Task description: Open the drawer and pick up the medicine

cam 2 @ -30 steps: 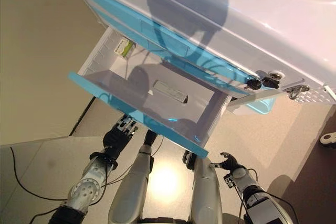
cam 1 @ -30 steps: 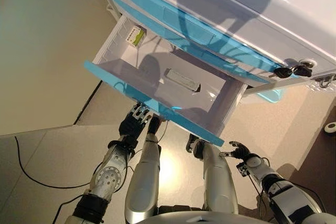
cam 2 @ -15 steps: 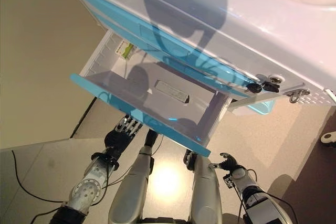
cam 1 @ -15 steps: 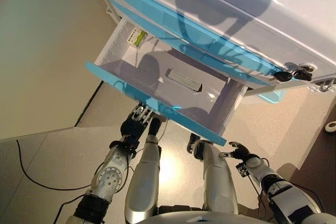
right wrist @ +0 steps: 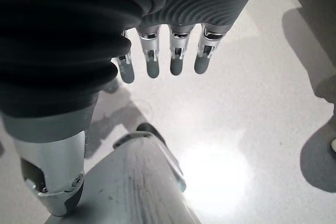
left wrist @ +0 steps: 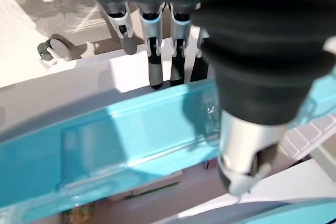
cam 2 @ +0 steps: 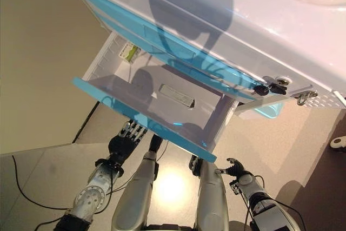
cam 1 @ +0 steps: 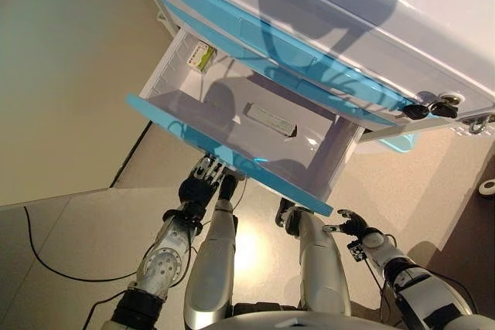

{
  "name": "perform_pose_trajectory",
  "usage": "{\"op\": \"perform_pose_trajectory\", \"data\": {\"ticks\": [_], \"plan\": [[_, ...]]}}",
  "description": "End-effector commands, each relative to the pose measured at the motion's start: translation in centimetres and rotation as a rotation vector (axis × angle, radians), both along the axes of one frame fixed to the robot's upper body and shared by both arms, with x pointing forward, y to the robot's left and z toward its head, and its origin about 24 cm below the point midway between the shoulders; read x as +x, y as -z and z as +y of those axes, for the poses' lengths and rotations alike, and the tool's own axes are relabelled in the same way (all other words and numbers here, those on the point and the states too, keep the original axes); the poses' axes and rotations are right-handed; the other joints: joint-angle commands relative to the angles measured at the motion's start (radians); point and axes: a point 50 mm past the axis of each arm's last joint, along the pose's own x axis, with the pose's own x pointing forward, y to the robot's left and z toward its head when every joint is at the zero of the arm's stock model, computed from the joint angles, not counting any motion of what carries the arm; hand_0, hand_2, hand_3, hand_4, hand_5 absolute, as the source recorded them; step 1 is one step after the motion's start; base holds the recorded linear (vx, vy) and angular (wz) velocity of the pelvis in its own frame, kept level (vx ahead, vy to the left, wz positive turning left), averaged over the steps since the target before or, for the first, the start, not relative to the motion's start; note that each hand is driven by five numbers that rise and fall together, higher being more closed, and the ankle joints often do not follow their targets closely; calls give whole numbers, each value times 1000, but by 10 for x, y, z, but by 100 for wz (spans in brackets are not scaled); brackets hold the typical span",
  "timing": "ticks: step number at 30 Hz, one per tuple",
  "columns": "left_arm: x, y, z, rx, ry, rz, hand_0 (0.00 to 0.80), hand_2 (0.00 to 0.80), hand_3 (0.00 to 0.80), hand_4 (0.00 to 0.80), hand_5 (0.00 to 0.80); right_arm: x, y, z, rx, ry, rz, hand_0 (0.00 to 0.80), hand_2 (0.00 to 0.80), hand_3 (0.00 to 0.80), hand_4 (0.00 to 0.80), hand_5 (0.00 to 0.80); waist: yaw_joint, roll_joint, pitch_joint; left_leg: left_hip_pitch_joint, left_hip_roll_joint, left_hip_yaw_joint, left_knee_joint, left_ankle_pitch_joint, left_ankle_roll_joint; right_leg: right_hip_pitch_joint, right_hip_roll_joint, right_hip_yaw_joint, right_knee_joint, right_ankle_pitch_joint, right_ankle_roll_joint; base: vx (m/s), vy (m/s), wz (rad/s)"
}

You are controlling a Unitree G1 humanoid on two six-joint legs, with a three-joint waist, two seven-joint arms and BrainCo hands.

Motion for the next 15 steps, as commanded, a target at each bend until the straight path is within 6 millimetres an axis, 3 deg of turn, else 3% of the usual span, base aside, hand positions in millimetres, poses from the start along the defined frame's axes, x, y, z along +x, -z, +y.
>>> {"op": "perform_pose_trajectory", "data": {"ticks": [1,6,7,8,10,11,12,14,15], "plan": [[-3,-105,9,-195,-113,-564,0,0,0,0,0,-44,21,-16,-63,32,149,0,0,0,0,0,-3,49,-99,-77,-57,34,58,6,77,70,-12,24,-45,24,87,0,0,0],[-6,-36,21,-257,-237,-192,0,0,0,0,0,-44,20,-22,-71,82,145,0,0,0,0,0,3,52,-98,-79,-65,29,62,2,85,74,-21,21,-39,24,90,6,2,2],[-6,-36,21,-257,-237,-192,0,0,0,0,0,-44,20,-22,-71,82,145,0,0,0,0,0,3,52,-98,-79,-65,29,62,2,85,74,-21,21,-39,24,90,24,3,5],[-13,-2,28,-278,-300,-20,0,0,0,0,0,-44,18,-25,-74,103,142,0,0,0,0,0,4,53,-98,-80,-66,32,73,-4,90,78,-24,24,-33,22,91,28,9,4],[-22,29,39,-268,-368,131,0,0,0,0,0,-44,16,-29,-81,116,135,0,0,0,0,0,3,53,-98,-77,-65,34,80,-10,95,81,-24,30,-28,18,93,41,23,6],[-35,54,41,-267,-393,263,0,0,0,0,0,-43,15,-31,-87,123,128,0,0,0,0,0,1,54,-97,-74,-64,35,84,-14,99,83,-25,32,-22,14,94,30,24,4],[-35,54,41,-267,-393,263,0,0,0,0,0,-43,15,-31,-87,123,128,0,0,0,0,0,1,54,-97,-74,-64,35,84,-14,99,83,-25,32,-22,14,94,0,0,0],[-49,81,46,-237,-421,400,0,0,0,0,0,-43,13,-35,-100,135,120,0,0,0,0,0,-2,53,-94,-69,-64,38,84,-16,102,87,-25,34,-20,12,95,12,8,-2],[-49,81,46,-237,-421,400,0,0,0,0,0,-43,13,-35,-100,135,119,0,0,0,0,0,-2,53,-93,-69,-64,38,84,-16,102,87,-25,34,-20,12,95,0,0,0]]}}
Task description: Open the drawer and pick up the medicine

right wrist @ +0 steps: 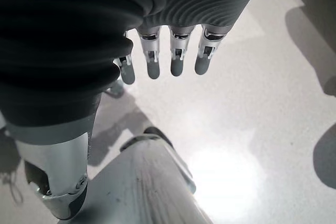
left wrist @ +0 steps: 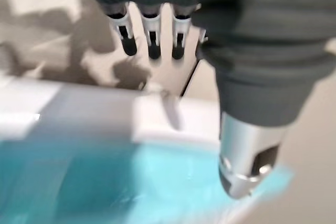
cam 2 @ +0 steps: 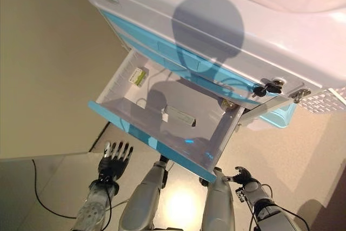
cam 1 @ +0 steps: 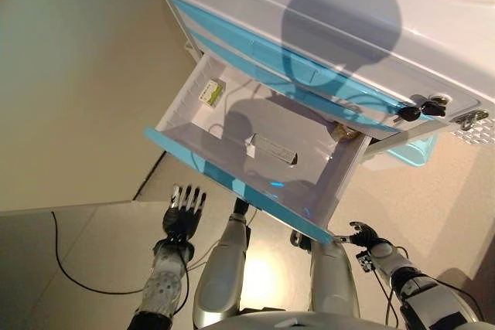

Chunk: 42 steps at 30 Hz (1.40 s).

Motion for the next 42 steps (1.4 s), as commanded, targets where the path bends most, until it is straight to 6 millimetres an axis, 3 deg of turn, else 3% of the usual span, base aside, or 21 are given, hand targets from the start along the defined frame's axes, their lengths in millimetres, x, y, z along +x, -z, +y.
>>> {"op": "perform_pose_trajectory", "data": {"ticks": [1,4,5,6,8,13,14,15,17,20,21,23,24,25,26,28,30,32,38,41,42], "plan": [[-8,7,0,-27,3,43,0,0,0,0,0,-17,3,-15,-49,33,45,0,0,0,0,0,-11,-36,4,-62,-47,47,31,16,88,70,-19,28,-34,31,75,0,0,0],[-17,23,3,1,18,134,0,0,0,0,0,-16,2,-16,-52,36,37,0,0,0,0,0,-11,-40,10,-62,-47,50,33,15,91,66,-19,33,-31,32,76,30,-5,0],[-21,28,4,16,27,166,0,0,0,0,0,-17,3,-16,-54,34,39,0,0,0,0,0,-13,-46,14,-49,-49,52,43,-14,90,76,-21,39,-19,7,82,0,0,0],[-23,33,6,31,25,190,0,0,0,0,0,-16,3,-15,-53,38,35,0,0,0,0,0,-12,-42,14,-60,-47,52,34,13,93,65,-20,32,-29,31,77,0,0,0],[-26,37,9,35,16,218,0,0,0,0,0,-16,2,-15,-53,38,32,0,0,0,0,0,-13,-43,16,-60,-47,53,35,11,93,66,-19,34,-29,31,78,-30,17,1],[-68,75,46,158,-102,532,0,0,0,0,0,-14,2,-12,-21,92,-19,0,0,0,0,0,-33,-56,14,-40,-36,79,33,-2,95,76,-11,50,-51,36,79,43,27,-6],[-72,73,64,268,-107,587,0,0,0,0,0,-14,1,-13,-6,143,-62,0,0,0,0,0,-43,-64,7,-29,-29,93,25,-6,94,76,-3,62,-63,43,81,53,36,-17],[-72,73,64,268,-107,587,0,0,0,0,0,-14,1,-13,-5,143,-62,0,0,0,0,0,-43,-65,7,-29,-29,93,25,-6,94,76,-3,63,-63,43,81,63,36,-23],[-78,71,85,381,-86,670,0,0,0,0,0,-14,-3,-19,8,206,-110,0,0,0,0,0,-51,-73,-2,-16,-21,107,15,-9,93,82,4,74,-84,53,86,51,42,-32],[-85,68,106,595,84,786,0,0,0,0,0,-4,-16,-30,25,294,-225,0,0,0,0,0,-66,-87,-10,0,-10,138,5,-15,93,86,16,97,-111,73,97,44,71,-37],[-85,68,106,595,84,786,0,0,0,0,0,-4,-16,-30,25,294,-225,0,0,0,0,0,-66,-87,-10,1,-10,138,5,-15,93,86,16,97,-111,73,97,38,86,-49],[-76,59,117,746,173,784,0,0,0,0,0,19,-48,-43,-14,254,-395,0,0,0,0,0,-80,-96,-8,9,1,172,3,-21,95,83,26,122,-130,93,108,25,95,-57],[-76,59,117,746,173,784,0,0,0,0,0,19,-48,-43,-14,254,-395,0,0,0,0,0,-80,-96,-8,9,1,172,3,-21,95,83,26,122,-130,93,108,13,162,-72],[-62,54,114,873,298,749,0,0,0,0,0,37,-93,-57,-72,186,-598,0,0,0,0,0,-100,-103,-3,15,7,202,1,-25,98,78,30,146,-151,114,123,11,121,-55],[-62,54,114,873,298,749,0,0,0,0,0,37,-93,-58,-72,186,-598,0,0,0,0,0,-99,-103,-3,15,7,203,1,-25,98,78,30,146,-151,114,123,11,160,-50],[-60,55,111,895,355,748,0,0,0,0,0,44,-130,-66,-117,118,-735,0,0,0,0,0,-113,-110,-5,20,8,220,-6,-28,99,77,31,158,-165,124,131,6,96,-36],[-54,54,107,937,438,724,0,0,0,0,0,51,-181,-67,-195,-30,-889,0,0,0,0,0,-130,-117,-10,27,8,236,-17,-31,100,77,32,170,-183,136,141,18,114,-40],[-56,57,104,953,493,735,0,0,0,0,0,53,-205,-59,-208,-132,-959,0,0,0,0,0,-135,-121,-15,31,9,247,-20,-33,101,75,33,180,-191,142,144,9,108,-22],[-57,63,96,930,567,729,0,0,0,0,0,59,-301,-9,-274,-594,-1186,0,0,0,0,0,-133,-133,-20,36,8,278,-19,-41,102,78,30,193,-219,163,154,7,68,-27],[-60,66,94,910,592,748,0,0,0,0,0,61,-331,25,-213,-821,-1231,0,0,0,0,0,-120,-140,-21,34,5,280,-14,-43,101,83,24,188,-224,166,155,4,14,-2],[-61,66,94,910,591,748,0,0,0,0,0,61,-332,25,-213,-822,-1231,0,0,0,0,0,-121,-140,-21,34,5,280,-14,-43,101,83,24,188,-224,166,155,-2,0,-5]]}}
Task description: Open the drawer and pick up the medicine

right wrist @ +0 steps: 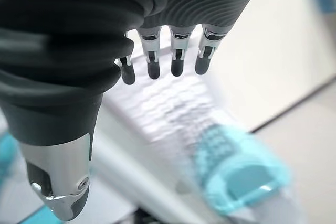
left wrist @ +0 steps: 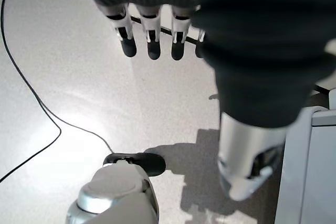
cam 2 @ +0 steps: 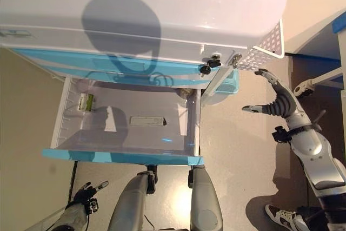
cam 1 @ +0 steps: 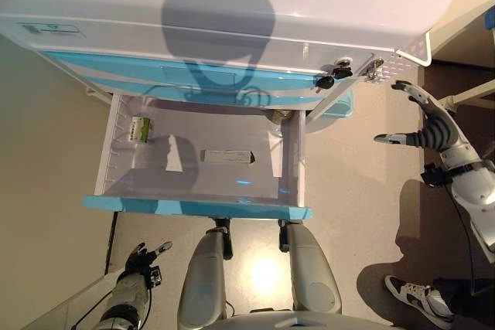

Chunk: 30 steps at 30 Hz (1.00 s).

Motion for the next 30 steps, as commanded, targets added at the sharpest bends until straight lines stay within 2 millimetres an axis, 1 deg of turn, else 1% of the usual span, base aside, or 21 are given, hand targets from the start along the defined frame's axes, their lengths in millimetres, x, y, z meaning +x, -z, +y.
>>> {"op": "perform_pose_trajectory", "data": {"ticks": [1,2,4,5,6,7,8,9,10,12,13,14,16,18,20,22,25,26,28,29,30], "plan": [[-19,7,6,11,17,96,0,0,0,0,0,1,-35,37,-18,-277,-41,0,0,0,0,0,41,-21,-24,-8,-33,-36,-46,31,-15,26,-10,-17,134,-98,51,0,2,-6],[-21,8,6,5,31,108,0,0,0,0,0,2,-37,48,29,-367,6,0,0,0,0,0,50,-22,-23,-8,-33,-37,-45,32,-15,28,-12,-19,133,-96,50,1,2,-3],[-24,9,7,1,45,120,0,0,0,0,0,3,-35,61,125,-508,123,0,0,0,0,0,62,-26,-23,-9,-35,-39,-44,34,-16,32,-15,-24,130,-93,50,0,0,0],[-24,9,7,0,44,120,0,0,0,0,0,3,-35,61,125,-509,123,0,0,0,0,0,60,-26,-23,-9,-35,-39,-44,34,-16,32,-15,-25,130,-94,50,4,-6,-8],[-27,10,8,-3,60,135,0,0,0,0,0,5,-34,76,161,-631,240,0,0,0,0,0,75,-31,-22,-10,-34,-40,-43,35,-18,34,-16,-27,126,-91,49,3,-4,-10],[-27,10,9,-2,70,139,0,0,0,0,0,7,-35,83,146,-671,297,0,0,0,0,0,79,-33,-22,-10,-34,-41,-43,36,-19,35,-16,-30,126,-90,48,5,-15,-25],[-27,10,9,-4,83,144,0,0,0,0,0,8,-37,97,109,-749,390,0,0,0,0,0,92,-39,-22,-12,-34,-45,-44,40,-22,37,-18,-35,122,-88,46,2,-11,-27],[-28,10,9,-6,81,144,0,0,0,0,0,9,-37,97,107,-751,390,0,0,0,0,0,89,-39,-22,-12,-34,-46,-44,40,-22,37,-18,-35,122,-88,46,1,-15,-24],[-28,10,8,-13,89,145,0,0,0,0,0,8,-39,104,98,-790,422,0,0,0,0,0,95,-41,-22,-14,-34,-48,-46,42,-24,37,-19,-39,120,-86,45,1,-11,-7],[-27,11,6,-19,101,145,0,0,0,0,0,10,-35,113,106,-829,502,0,0,0,0,0,103,-44,-22,-15,-34,-52,-49,46,-27,39,-21,-47,115,-84,43,2,-24,7],[-25,11,6,-21,103,144,0,0,0,0,0,10,-37,118,92,-855,518,0,0,0,0,0,104,-44,-21,-16,-34,-55,-50,49,-29,41,-21,-51,113,-84,43,0,0,0],[-24,10,5,-21,106,139,0,0,0,0,0,10,-33,122,117,-870,559,0,0,0,0,0,108,-46,-21,-18,-35,-57,-50,50,-30,42,-22,-54,111,-83,42,-5,-32,0],[-18,9,3,-23,117,125,0,0,0,0,0,10,-30,135,93,-920,628,0,0,0,0,0,115,-46,-18,-21,-35,-64,-52,54,-33,43,-23,-63,114,-85,37,-9,-39,0],[-14,8,1,-24,129,107,0,0,0,0,0,12,-23,141,93,-934,686,0,0,0,0,0,120,-45,-14,-22,-35,-69,-51,56,-34,46,-24,-69,114,-86,34,-6,-39,7],[-7,6,-1,-35,140,87,0,0,0,0,0,22,-14,148,3,-896,736,0,0,0,0,0,129,-44,-9,-22,-34,-79,-56,61,-39,51,-26,-79,116,-89,30,-13,-48,11],[-7,6,-1,-35,140,87,0,0,0,0,0,22,-14,148,3,-896,736,0,0,0,0,0,129,-43,-9,-22,-34,-80,-56,61,-39,51,-26,-79,116,-89,30,-4,-27,21],[-2,8,-10,-69,131,79,0,0,0,0,0,37,3,125,112,-743,678,0,0,0,0,0,122,-48,-12,-25,-31,-89,-66,69,-40,55,-26,-93,104,-85,27,-5,-28,12],[-2,8,-10,-68,131,79,0,0,0,0,0,37,3,124,113,-743,678,0,0,0,0,0,123,-48,-12,-24,-31,-89,-66,69,-40,55,-26,-92,104,-85,27,0,0,0],[-3,8,-10,-68,127,87,0,0,0,0,0,39,7,114,130,-686,650,0,0,0,0,0,118,-49,-14,-23,-31,-92,-73,71,-39,55,-27,-97,101,-84,28,9,-7,9],[-5,9,-10,-66,125,92,0,0,0,0,0,39,12,100,179,-625,617,0,0,0,0,0,114,-48,-16,-21,-31,-93,-79,72,-38,56,-27,-99,98,-82,30,12,-9,13],[-5,9,-10,-65,125,92,0,0,0,0,0,39,13,100,179,-624,617,0,0,0,0,0,115,-48,-16,-21,-31,-93,-79,72,-38,56,-27,-99,98,-82,30,6,-6,8]]}}
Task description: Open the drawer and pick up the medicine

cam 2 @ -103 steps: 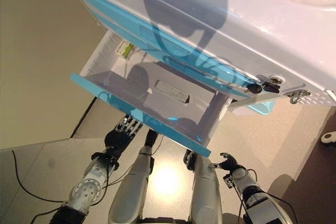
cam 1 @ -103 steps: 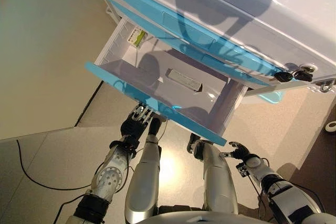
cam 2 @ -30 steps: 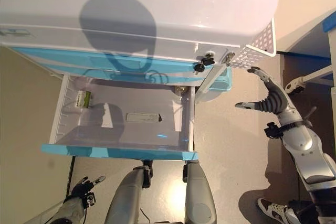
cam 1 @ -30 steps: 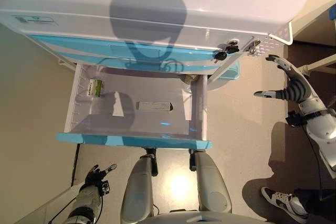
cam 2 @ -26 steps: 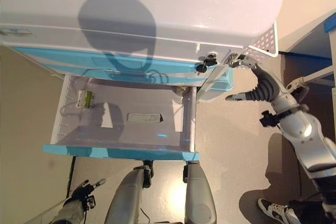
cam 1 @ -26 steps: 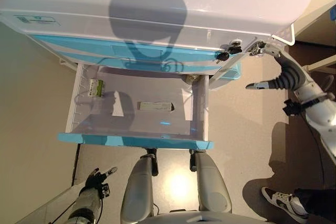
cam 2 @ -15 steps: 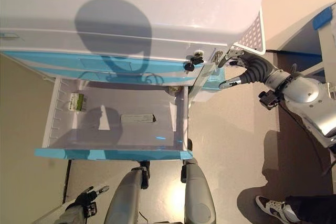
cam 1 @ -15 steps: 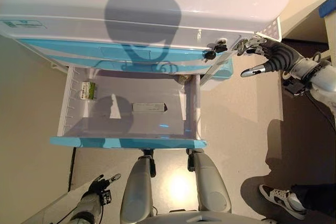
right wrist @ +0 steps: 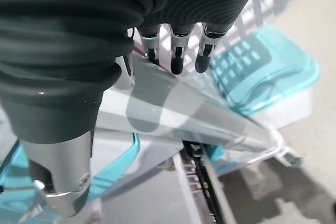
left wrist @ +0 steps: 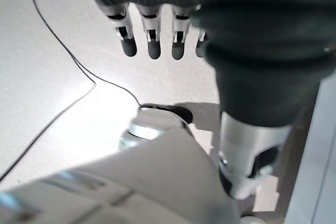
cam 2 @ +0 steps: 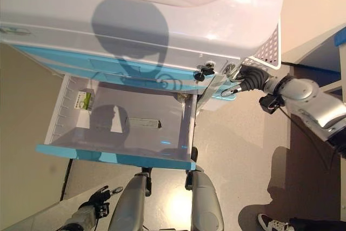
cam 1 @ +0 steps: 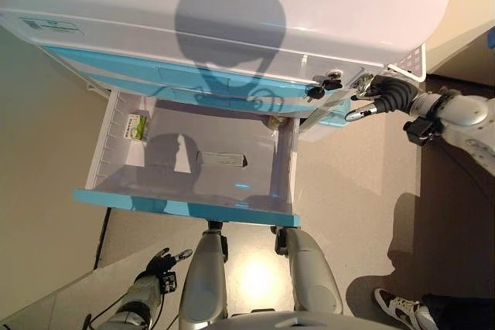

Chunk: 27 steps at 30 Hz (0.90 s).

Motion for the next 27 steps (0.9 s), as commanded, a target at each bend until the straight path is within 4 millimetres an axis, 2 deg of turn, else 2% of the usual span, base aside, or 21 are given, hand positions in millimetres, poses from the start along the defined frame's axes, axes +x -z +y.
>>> {"op": "perform_pose_trajectory", "data": {"ticks": [1,2,3,4,5,6,7,11,14,15,16,22,27], "plan": [[-9,-4,21,48,-31,14,0,0,0,0,0,-18,29,74,115,-367,33,0,0,0,0,0,66,-54,-14,-45,-70,39,-31,55,42,32,-49,50,65,-64,104,12,3,7],[-13,-3,21,47,-45,27,0,0,0,0,0,-18,27,47,148,-212,-87,0,0,0,0,0,54,-51,-15,-41,-70,40,-36,56,43,35,-50,48,60,-62,108,12,3,6],[-13,-3,21,48,-44,27,0,0,0,0,0,-19,27,47,149,-211,-87,0,0,0,0,0,56,-52,-15,-41,-70,40,-36,56,43,35,-50,49,60,-62,108,19,10,11],[-15,-1,21,51,-61,37,0,0,0,0,0,-22,25,27,171,-82,-191,0,0,0,0,0,46,-48,-12,-38,-69,43,-35,53,47,36,-51,49,64,-64,110,7,8,11],[-15,-1,21,51,-59,37,0,0,0,0,0,-22,26,27,172,-80,-191,0,0,0,0,0,48,-49,-12,-37,-69,43,-35,53,47,36,-51,50,64,-64,110,22,10,10],[-16,-2,22,60,-82,37,0,0,0,0,0,-29,15,1,100,87,-378,0,0,0,0,0,32,-42,-12,-35,-70,44,-30,46,49,39,-53,51,69,-68,113,0,0,0],[-16,-2,22,61,-80,37,0,0,0,0,0,-30,15,0,101,89,-377,0,0,0,0,0,35,-42,-11,-35,-70,45,-30,46,49,39,-52,51,69,-68,113,28,9,11],[-17,-2,23,83,-99,33,0,0,0,0,0,-44,15,-49,-56,425,-564,0,0,0,0,0,16,-31,-16,-29,-74,46,-26,33,57,42,-57,53,77,-77,117,23,7,18],[-19,-1,21,81,-112,30,0,0,0,0,0,-53,24,-76,-117,606,-587,0,0,0,0,0,10,-24,-20,-25,-77,48,-29,28,61,43,-57,55,78,-78,120,0,0,0],[-19,-2,21,81,-121,25,0,0,0,0,0,-57,31,-91,-130,704,-581,0,0,0,0,0,6,-20,-23,-21,-77,52,-36,29,62,42,-55,57,73,-75,121,0,0,0],[-19,-2,21,81,-121,25,0,0,0,0,0,-57,31,-92,-130,704,-581,0,0,0,0,0,6,-20,-23,-21,-77,52,-36,29,62,42,-55,57,73,-75,121,-1,13,-9],[-19,-2,20,68,-128,20,0,0,0,0,0,-69,53,-125,-170,878,-482,0,0,0,0,0,-4,-20,-24,-22,-77,63,-41,31,64,35,-50,66,61,-65,121,-11,10,-9],[-21,0,19,53,-125,34,0,0,0,0,0,-76,66,-130,-212,845,-364,0,0,0,0,0,-10,-24,-27,-21,-76,67,-45,33,63,33,-48,69,57,-60,122,-8,12,-8]]}}
